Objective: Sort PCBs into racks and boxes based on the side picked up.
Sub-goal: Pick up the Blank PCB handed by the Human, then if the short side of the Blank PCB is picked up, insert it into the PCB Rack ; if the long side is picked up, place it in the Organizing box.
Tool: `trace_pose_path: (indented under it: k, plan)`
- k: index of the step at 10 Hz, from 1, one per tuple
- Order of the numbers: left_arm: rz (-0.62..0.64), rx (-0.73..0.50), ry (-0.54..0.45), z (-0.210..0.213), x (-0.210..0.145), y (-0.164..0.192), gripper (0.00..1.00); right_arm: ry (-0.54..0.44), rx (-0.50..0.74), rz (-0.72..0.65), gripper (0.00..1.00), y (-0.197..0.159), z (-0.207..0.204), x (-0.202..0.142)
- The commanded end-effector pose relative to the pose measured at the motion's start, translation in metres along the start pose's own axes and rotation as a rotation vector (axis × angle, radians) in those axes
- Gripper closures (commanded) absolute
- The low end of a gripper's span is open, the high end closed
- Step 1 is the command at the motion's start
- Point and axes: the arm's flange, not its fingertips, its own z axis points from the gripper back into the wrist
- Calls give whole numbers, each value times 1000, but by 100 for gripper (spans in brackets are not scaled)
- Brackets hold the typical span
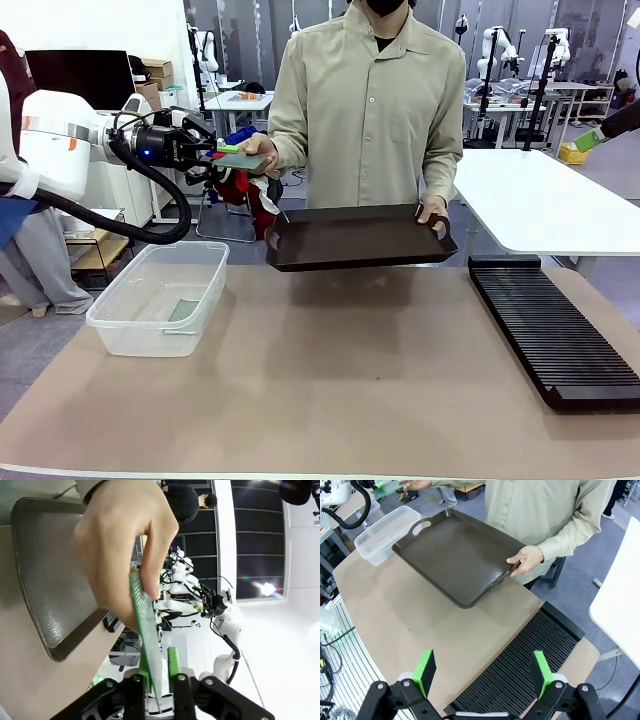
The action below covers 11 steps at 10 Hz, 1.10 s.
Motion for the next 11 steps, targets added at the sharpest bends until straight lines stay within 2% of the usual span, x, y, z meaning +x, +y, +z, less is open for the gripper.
trace_pose_path:
  k: [1, 8, 9, 11]
  plan:
    - [-14, -42, 11, 2, -1, 1, 100, 3, 10, 3, 0, 0, -1, -2]
    - [-41, -1, 18, 3, -2, -7, 100, 3, 10, 3, 0, 0, -1, -2]
    - [-42, 10, -20, 5, -3, -11, 100, 3, 10, 3, 0, 0, -1, -2]
    - [-11, -9, 15, 1, -1, -3, 100, 3, 10, 3, 0, 0, -1, -2]
